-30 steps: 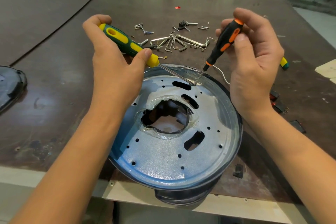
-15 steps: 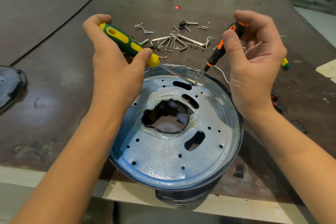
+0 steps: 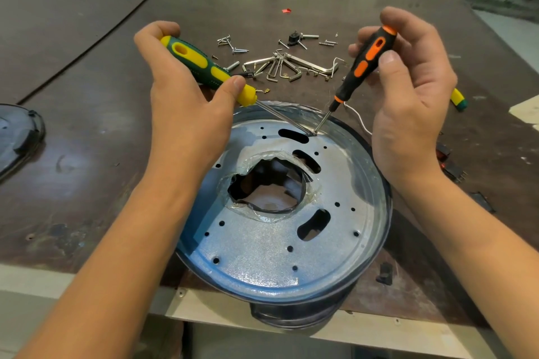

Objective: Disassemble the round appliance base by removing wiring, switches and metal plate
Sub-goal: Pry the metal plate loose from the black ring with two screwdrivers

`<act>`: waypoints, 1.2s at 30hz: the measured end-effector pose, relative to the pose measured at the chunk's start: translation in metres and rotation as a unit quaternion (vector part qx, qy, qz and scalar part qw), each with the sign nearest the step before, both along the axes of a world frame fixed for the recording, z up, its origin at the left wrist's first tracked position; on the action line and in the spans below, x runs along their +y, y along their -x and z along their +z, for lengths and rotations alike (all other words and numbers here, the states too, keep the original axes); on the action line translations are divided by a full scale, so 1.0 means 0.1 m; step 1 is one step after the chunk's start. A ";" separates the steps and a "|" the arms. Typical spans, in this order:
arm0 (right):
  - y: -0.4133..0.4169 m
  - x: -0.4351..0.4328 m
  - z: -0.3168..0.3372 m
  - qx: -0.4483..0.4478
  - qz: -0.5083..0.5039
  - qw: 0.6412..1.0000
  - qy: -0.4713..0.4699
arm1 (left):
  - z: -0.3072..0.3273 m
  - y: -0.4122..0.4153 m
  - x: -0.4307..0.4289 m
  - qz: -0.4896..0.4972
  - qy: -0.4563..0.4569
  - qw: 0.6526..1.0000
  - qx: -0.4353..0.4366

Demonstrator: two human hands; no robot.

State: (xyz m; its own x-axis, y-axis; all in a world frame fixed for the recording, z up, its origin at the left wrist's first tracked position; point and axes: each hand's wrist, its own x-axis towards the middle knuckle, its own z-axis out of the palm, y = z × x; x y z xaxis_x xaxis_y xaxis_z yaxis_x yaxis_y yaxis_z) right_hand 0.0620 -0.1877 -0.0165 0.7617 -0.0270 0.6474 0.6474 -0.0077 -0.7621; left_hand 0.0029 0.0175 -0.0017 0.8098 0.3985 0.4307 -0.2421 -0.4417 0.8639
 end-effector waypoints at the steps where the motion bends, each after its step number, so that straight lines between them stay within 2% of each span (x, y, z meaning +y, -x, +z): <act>1: 0.00 0.01 0.01 0.006 0.004 1.000 -0.001 | 0.00 0.00 0.00 -0.005 0.006 1.000 0.000; 5: 0.00 0.04 0.10 -0.022 -0.026 0.998 0.049 | 0.00 -0.02 0.00 -0.025 0.017 1.000 -0.002; 8: -0.03 0.04 0.09 -0.018 -0.010 0.997 0.070 | 0.00 -0.02 -0.01 -0.031 -0.006 0.999 -0.014; 11: 0.00 0.06 0.07 0.000 0.013 0.998 0.061 | 0.02 0.00 -0.03 -0.037 -0.012 0.999 -0.026; 16: 0.01 0.09 0.11 -0.010 -0.025 0.999 0.046 | 0.01 0.00 -0.03 -0.043 -0.008 0.999 -0.031; 22: 0.00 0.10 0.07 -0.003 0.006 0.999 0.049 | 0.02 -0.01 -0.04 -0.051 -0.009 0.998 -0.034; 26: -0.01 0.10 0.09 0.018 -0.011 0.999 0.033 | 0.03 -0.02 -0.04 -0.059 -0.007 0.998 -0.034; 32: 0.00 0.08 0.06 -0.014 -0.013 0.998 0.058 | 0.03 -0.02 -0.04 -0.067 -0.005 0.997 -0.032; 36: 0.00 0.09 0.07 0.001 -0.014 0.999 0.032 | 0.04 -0.01 -0.04 -0.066 -0.002 0.997 -0.030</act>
